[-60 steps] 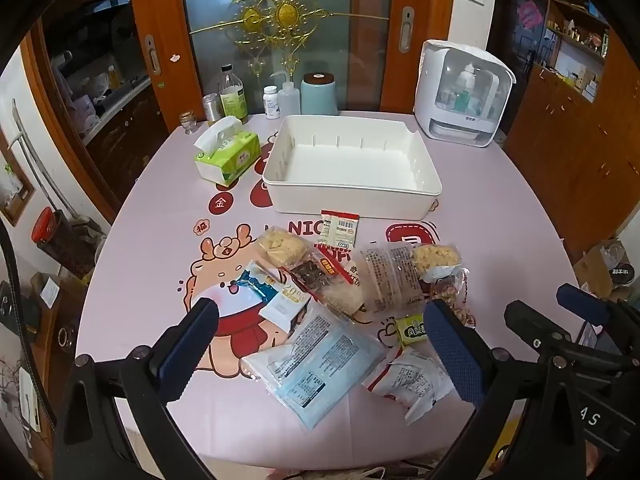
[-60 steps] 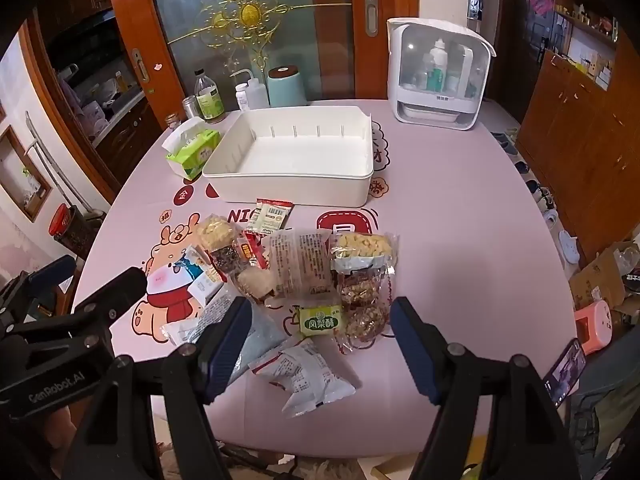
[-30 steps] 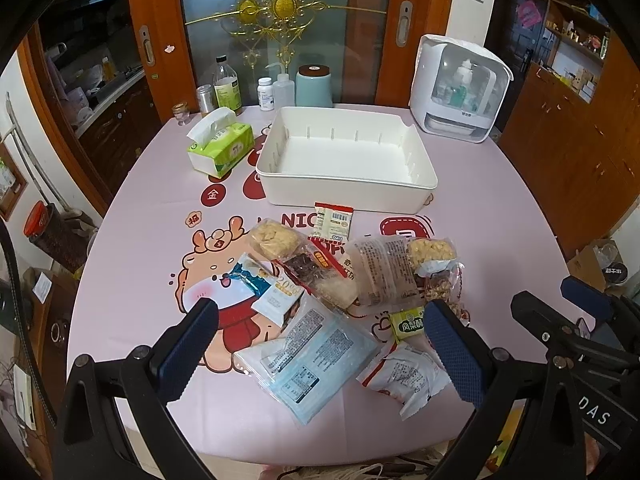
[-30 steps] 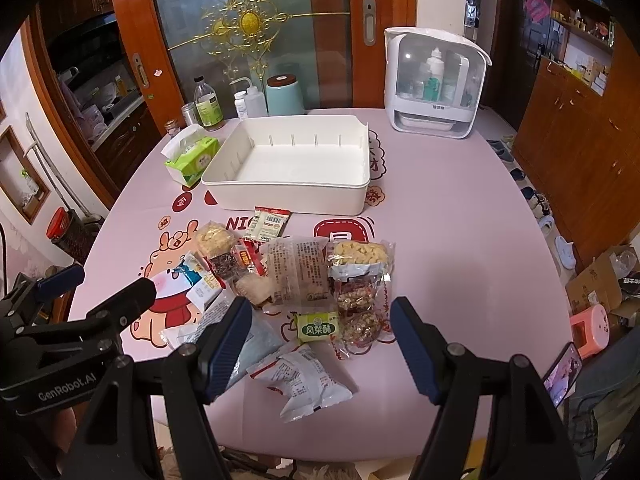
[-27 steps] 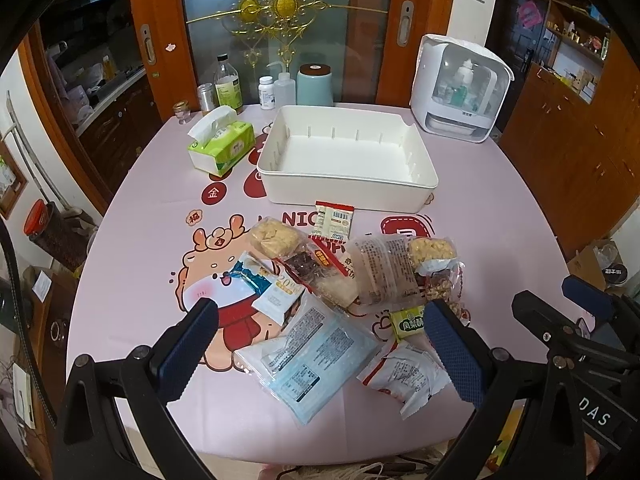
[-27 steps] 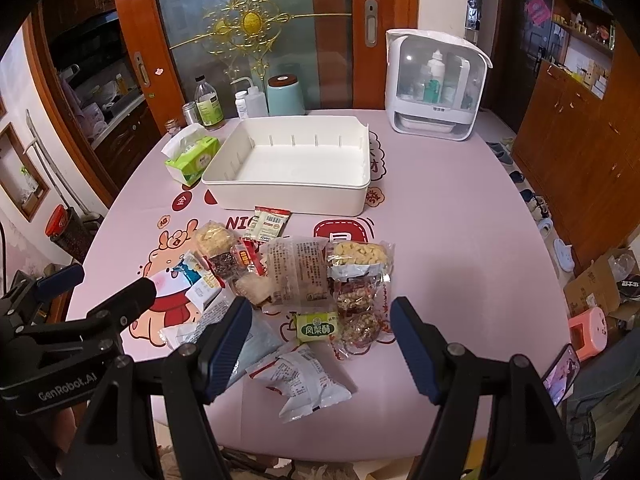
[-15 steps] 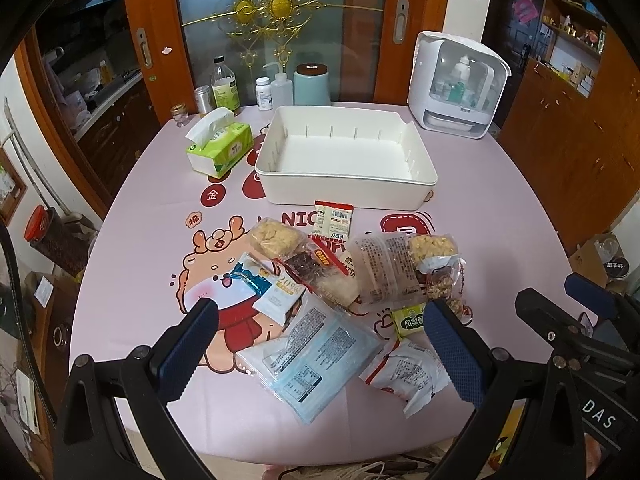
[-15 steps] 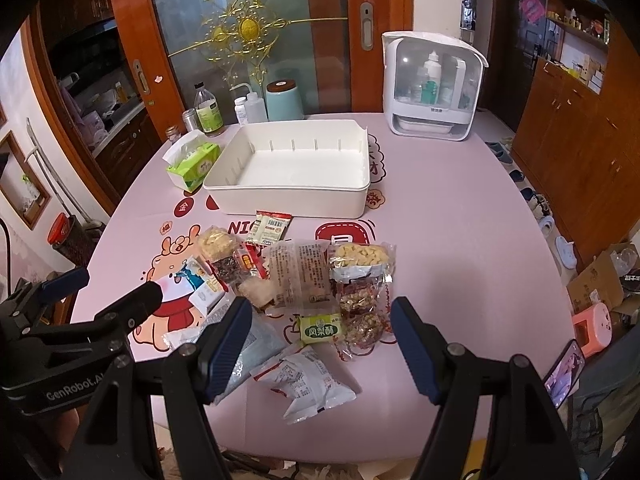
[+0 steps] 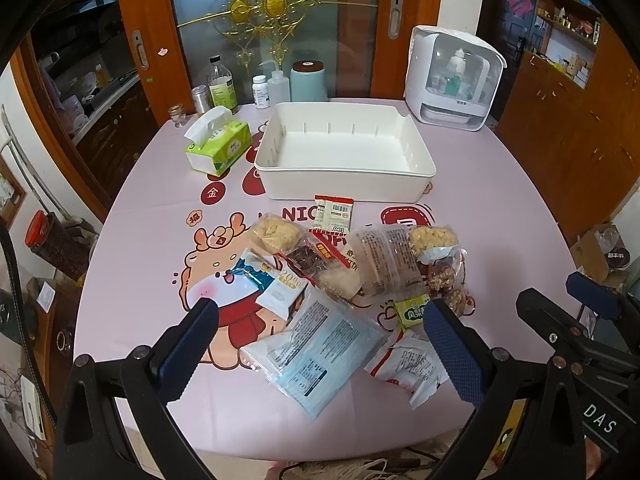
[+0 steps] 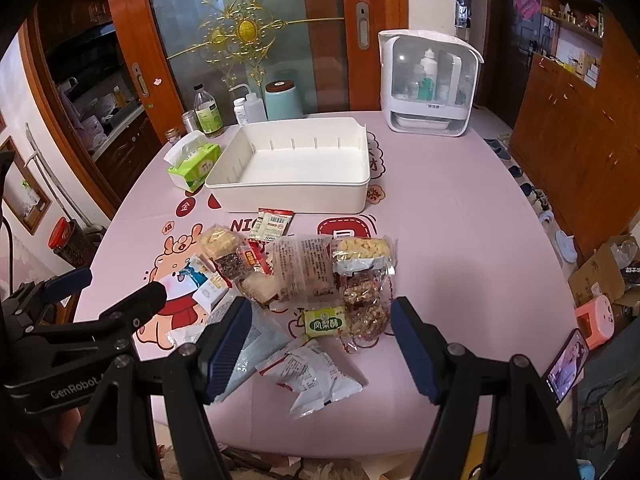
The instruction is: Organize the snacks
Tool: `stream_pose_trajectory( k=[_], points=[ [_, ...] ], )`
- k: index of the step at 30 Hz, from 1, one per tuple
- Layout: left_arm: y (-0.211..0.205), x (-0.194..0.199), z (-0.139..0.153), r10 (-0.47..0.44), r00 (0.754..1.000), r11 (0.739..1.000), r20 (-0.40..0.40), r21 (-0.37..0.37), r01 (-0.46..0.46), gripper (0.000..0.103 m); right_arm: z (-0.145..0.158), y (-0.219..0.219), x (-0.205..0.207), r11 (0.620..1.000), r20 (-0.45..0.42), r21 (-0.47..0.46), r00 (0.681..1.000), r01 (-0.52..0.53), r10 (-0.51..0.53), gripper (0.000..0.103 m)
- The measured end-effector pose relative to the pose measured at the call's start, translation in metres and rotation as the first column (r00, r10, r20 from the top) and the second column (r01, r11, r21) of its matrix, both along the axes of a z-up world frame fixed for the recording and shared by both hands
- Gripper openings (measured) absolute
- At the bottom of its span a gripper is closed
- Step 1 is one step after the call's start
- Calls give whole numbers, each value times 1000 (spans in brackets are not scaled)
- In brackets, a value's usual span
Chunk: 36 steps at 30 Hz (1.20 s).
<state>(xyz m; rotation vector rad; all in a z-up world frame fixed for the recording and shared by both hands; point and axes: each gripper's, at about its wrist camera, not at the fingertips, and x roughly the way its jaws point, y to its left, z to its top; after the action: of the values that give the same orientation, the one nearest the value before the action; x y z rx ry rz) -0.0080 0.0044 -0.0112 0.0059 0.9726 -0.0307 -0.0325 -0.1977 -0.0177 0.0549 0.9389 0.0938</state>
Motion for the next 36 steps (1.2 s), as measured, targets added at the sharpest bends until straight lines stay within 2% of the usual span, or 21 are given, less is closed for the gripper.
stream_pose_trajectory(
  k=[11,19,29,36],
  points=[
    [6,-6,1,-16,1000,1000,0,8,16,101,-2,6,-10,1000,0,-1,1000,18,-18,73],
    [16,-5,-7,-47,998,999,-33,8,48,101,-8,16,-12,999,-32,0,998,46,-46,73],
    [23,8,-39,-117,984,993,-133,-11,117,101,-39,21,-8,993,-141,23,983,118,-113,73],
    [20,15,-63,-204,960,979,-191,-17,205,101,-69,22,-6,981,-208,10,960,192,-185,73]
  ],
)
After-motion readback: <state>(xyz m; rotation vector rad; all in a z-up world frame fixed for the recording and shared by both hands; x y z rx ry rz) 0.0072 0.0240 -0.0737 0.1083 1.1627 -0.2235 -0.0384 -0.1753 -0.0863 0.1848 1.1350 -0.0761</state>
